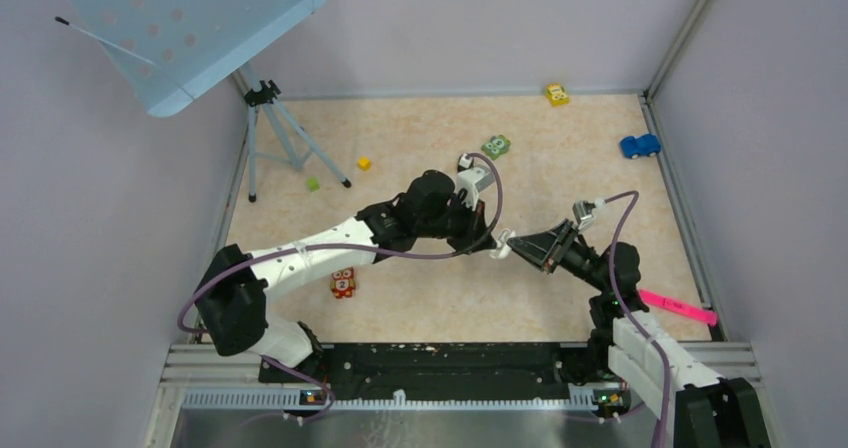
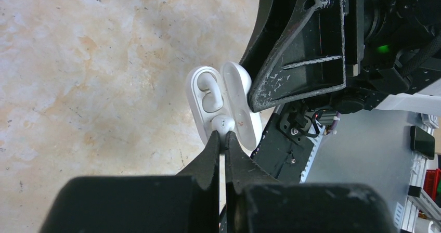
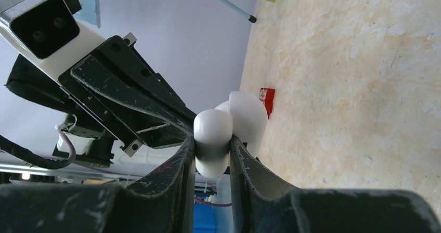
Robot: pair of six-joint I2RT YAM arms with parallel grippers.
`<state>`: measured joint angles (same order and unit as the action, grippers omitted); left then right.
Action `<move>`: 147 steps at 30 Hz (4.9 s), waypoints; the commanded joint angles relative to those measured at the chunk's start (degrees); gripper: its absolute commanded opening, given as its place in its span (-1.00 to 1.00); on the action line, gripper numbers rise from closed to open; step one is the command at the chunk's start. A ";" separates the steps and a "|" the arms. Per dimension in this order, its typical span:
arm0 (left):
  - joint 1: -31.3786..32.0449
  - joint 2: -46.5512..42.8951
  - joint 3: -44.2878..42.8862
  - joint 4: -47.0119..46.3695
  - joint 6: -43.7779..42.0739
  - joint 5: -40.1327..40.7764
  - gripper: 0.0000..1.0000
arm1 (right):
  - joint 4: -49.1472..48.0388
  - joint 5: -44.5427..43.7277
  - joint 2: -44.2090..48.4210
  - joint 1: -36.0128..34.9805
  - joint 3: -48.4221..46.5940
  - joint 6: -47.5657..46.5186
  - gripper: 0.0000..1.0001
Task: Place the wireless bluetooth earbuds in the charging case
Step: Insert the left earbud into the left side groove of the charging case, then place the charging case with the earbuds at the center of the board.
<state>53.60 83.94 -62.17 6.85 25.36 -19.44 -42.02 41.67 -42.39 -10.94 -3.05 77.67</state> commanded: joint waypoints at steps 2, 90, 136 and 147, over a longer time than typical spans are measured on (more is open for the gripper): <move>0.67 -1.70 -0.42 -1.21 -1.07 1.95 -1.00 | -4.66 -0.71 1.26 0.64 -1.39 0.64 -1.00; -0.71 -10.34 -5.21 6.39 3.85 14.81 0.68 | -9.38 -1.90 -20.85 0.55 -5.86 -8.62 -1.00; -13.87 -20.87 2.64 15.89 9.00 24.08 0.97 | -11.65 -3.42 -60.97 -7.76 -19.48 -12.51 -0.18; -13.92 -19.04 -0.46 18.62 7.45 27.84 0.97 | 44.95 -23.69 -33.87 -6.10 -28.31 -37.34 0.49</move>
<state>40.10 64.49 -59.13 25.10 34.09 5.04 -22.57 28.84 -84.77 -18.24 -25.78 52.38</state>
